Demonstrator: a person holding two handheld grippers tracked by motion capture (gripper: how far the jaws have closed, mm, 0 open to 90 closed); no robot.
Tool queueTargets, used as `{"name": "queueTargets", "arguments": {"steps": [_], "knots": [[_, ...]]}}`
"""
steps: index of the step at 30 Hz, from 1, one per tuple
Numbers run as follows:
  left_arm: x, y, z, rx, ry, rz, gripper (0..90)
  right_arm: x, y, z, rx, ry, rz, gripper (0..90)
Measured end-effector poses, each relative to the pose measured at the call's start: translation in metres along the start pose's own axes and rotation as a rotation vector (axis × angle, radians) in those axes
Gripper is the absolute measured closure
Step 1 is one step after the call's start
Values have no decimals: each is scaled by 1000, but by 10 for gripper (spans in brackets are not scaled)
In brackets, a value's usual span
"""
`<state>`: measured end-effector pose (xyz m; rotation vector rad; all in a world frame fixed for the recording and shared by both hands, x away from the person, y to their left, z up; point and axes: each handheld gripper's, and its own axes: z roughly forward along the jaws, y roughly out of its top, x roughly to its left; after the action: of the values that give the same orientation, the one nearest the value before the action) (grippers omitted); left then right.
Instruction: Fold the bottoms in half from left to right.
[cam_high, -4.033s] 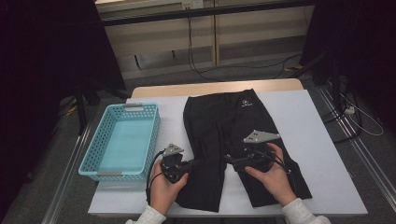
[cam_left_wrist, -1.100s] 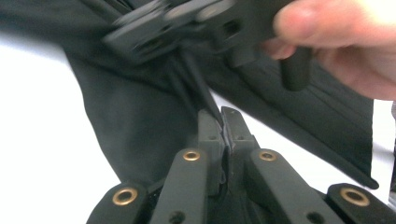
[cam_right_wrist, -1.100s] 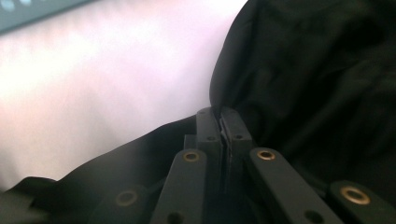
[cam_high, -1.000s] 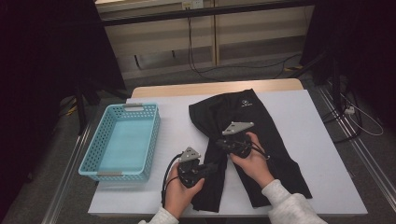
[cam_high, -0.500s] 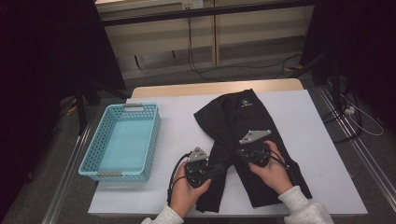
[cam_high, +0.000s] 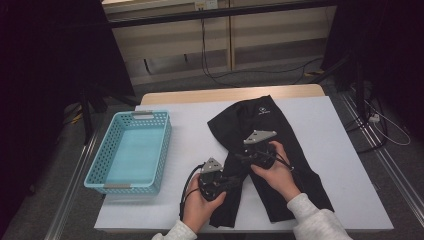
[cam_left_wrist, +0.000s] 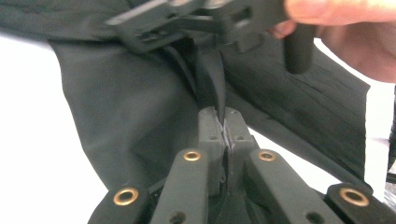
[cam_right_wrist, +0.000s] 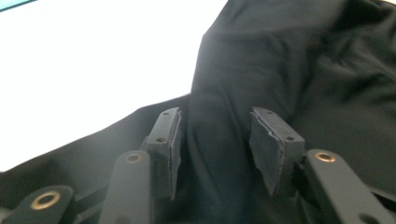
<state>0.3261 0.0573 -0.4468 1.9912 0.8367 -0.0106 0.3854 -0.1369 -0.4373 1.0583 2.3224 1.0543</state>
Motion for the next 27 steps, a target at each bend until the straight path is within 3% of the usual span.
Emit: {"name": "queueTargets", "arguments": {"steps": [5,9,14,16,19,22,25,27], "knots": [[1,-2,1,6,3,-3,881,5,8,23,32,-7,-56,503],[3,-3,0,1,10,-6,881,7,14,40,50,-36,-82,565],[5,-3,-1,-1,13,-15,881,0,18,47,79,-44,-111,857],[6,-3,-2,-4,12,-22,881,-4,17,47,79,-28,-101,892],[7,-3,-2,-7,13,-22,881,-12,18,39,40,-24,-60,894],[7,-2,-3,-7,13,-20,882,-24,24,19,-13,-39,-3,894],[6,-1,-2,-5,7,-15,882,-35,25,-4,-11,-74,10,895],[6,-1,-2,-5,5,-16,882,-39,19,-14,2,-73,21,895]]}}
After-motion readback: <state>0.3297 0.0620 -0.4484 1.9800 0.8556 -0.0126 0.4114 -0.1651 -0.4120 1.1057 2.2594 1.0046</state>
